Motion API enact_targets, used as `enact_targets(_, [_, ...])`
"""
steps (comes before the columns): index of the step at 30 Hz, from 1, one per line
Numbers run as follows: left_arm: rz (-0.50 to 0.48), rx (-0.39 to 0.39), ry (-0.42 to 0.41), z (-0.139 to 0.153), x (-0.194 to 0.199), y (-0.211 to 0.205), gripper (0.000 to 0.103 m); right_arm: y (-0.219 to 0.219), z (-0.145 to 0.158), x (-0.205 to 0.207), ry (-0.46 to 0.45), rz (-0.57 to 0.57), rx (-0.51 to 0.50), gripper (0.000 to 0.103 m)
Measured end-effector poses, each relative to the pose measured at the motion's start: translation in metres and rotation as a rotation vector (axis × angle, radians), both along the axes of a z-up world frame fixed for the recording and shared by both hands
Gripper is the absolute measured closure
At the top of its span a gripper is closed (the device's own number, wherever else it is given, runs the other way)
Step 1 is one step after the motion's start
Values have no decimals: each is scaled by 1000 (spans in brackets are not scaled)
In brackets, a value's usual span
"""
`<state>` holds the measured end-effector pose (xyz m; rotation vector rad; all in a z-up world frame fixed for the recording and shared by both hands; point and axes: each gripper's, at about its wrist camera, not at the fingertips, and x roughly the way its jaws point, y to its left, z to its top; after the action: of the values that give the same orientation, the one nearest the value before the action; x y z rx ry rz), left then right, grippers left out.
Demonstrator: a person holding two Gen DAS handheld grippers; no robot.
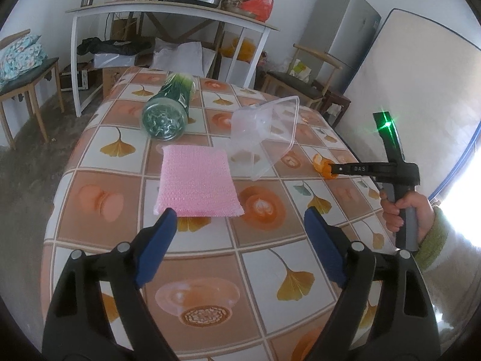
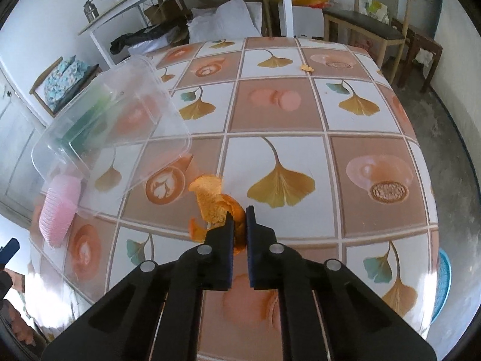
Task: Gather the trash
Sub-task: 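Close the right tool on the orange peel while the left tool approaches the pink sponge, then grasp the pink sponge with the left tool while the right tool holds the peel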
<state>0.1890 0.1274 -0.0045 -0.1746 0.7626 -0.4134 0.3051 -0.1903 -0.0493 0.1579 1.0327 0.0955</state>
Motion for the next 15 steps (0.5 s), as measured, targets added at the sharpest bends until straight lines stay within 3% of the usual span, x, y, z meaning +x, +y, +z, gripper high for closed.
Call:
enact_targets(11, [98, 134, 78, -12, 43, -11, 14, -20, 10, -46, -8, -53, 106, 96])
enact_targets(15, [110, 171, 155, -23, 68, -18, 14, -22, 11, -65, -3, -57, 132, 96])
